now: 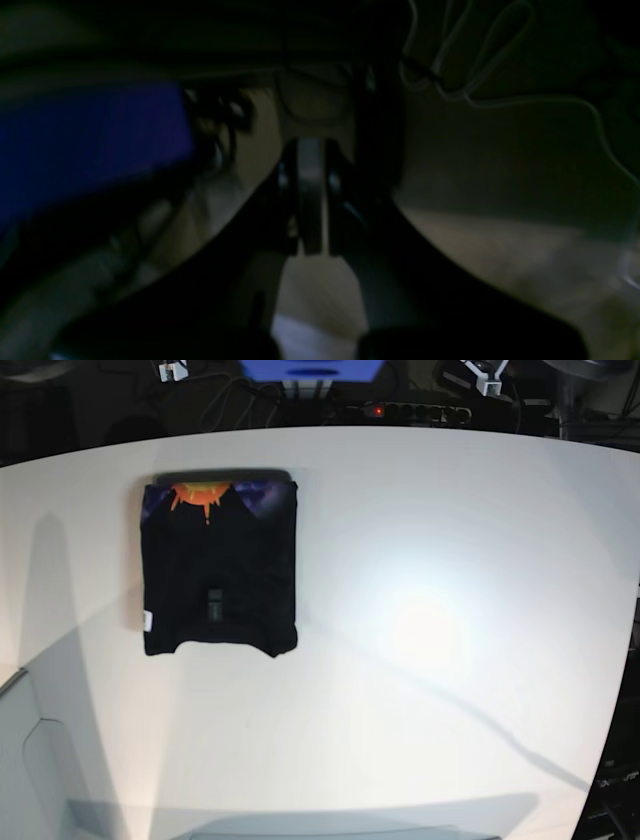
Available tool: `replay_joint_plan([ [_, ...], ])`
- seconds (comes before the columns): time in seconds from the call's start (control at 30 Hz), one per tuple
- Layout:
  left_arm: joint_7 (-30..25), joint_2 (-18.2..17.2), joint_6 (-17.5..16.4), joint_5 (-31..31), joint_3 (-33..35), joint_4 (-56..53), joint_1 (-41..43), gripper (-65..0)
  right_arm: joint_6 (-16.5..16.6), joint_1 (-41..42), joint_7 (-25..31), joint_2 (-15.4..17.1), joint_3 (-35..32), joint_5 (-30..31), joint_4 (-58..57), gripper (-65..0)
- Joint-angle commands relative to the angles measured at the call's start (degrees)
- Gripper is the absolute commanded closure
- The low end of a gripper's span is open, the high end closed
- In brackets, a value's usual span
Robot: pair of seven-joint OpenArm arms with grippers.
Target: Fold the T-shirt properly
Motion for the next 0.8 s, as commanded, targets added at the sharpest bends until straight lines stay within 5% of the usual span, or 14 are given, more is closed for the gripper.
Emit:
replay_joint_plan([
  [0.0,-2.11,-1.61,-0.28,-0.22,-0.11,-3.44,-1.0,0.0,0.73,0.38,2.26,0.2,0.03,0.26,-2.71,0.0],
  [0.07,-5.98,-2.84,3.33,1.45,0.51,-10.56,-5.22,0.0,0.73,3.55,7.27,0.29,0.03,0.17,-9.92,0.0],
  [0.2,-11.25,-2.93,12.73,4.09,4.9,-15.48,-9.62,0.0,-8.1,8.91,16.59,0.73,-2.34,0.09,-22.23,0.0],
  [0.53,-12.75,1.2,20.91,4.18,14.4,-25.51,-18.58,0.0,-35.62,14.98,21.86,1.96,-18.52,0.17,-34.36,0.0],
  [0.63,-14.51,2.34,21.96,4.27,15.54,-27.79,-20.25,0.0,-42.3,15.86,21.69,0.56,-18.78,0.17,-35.76,0.0],
  [0.77,-15.12,2.69,23.46,4.44,15.63,-27.7,-20.34,-0.1,-46.87,17.61,21.69,-0.06,-21.51,0.17,-37.44,0.0],
])
